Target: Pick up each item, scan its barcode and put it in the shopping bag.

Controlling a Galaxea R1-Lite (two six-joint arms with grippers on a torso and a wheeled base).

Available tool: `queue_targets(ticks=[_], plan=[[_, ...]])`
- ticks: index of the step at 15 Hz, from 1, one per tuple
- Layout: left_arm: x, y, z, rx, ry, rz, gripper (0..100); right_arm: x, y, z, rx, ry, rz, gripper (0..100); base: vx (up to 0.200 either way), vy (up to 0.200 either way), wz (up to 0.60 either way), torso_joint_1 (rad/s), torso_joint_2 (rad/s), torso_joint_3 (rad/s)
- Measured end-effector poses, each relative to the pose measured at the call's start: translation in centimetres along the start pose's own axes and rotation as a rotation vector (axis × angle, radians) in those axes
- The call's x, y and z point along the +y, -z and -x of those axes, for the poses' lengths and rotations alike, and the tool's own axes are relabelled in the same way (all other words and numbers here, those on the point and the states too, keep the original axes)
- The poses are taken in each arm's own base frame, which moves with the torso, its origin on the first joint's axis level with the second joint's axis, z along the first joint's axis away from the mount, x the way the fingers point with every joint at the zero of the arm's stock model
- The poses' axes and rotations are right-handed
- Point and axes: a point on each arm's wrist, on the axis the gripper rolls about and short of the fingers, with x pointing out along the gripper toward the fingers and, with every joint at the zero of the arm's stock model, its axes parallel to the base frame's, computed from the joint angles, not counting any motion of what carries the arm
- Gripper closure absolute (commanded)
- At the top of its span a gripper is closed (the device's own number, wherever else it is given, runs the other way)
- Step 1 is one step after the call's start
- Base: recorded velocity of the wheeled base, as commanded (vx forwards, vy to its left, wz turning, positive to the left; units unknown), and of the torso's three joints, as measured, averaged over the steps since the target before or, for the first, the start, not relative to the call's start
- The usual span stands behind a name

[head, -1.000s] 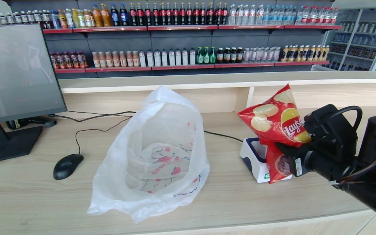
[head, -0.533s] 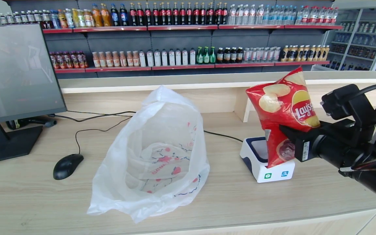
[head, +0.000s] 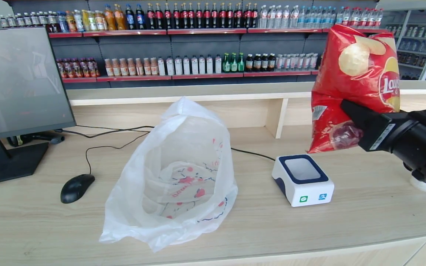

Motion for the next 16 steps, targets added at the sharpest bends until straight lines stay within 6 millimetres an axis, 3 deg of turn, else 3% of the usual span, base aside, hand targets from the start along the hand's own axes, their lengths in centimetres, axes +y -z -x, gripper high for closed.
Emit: queue_targets(ticks=[3,9,13,16], plan=[[0.0,0.0,0.0,0.000,0.000,0.000,0,-0.3,-0.8,0.6,-0.084,0.004,-0.169,100,0.000,0.000,0.00,0.000,0.00,0.000],[0.0,0.0,0.0,0.000,0.000,0.001,0,0.1,0.0,2.0,-0.204,-0.223,-0.166,100,0.000,0.000,0.00,0.000,0.00,0.000],[0.0,0.0,0.0,0.000,0.000,0.000,0,-2.4,0.4,-0.3,-0.270,-0.139,-0.037,100,0.000,0.000,0.00,0.000,0.00,0.000],[0.0,0.0,0.0,0.000,0.000,0.001,0,-2.5,1.5,-1.6,-0.261,-0.134,0.010,100,-0.067,0.000,0.00,0.002,0.00,0.001]])
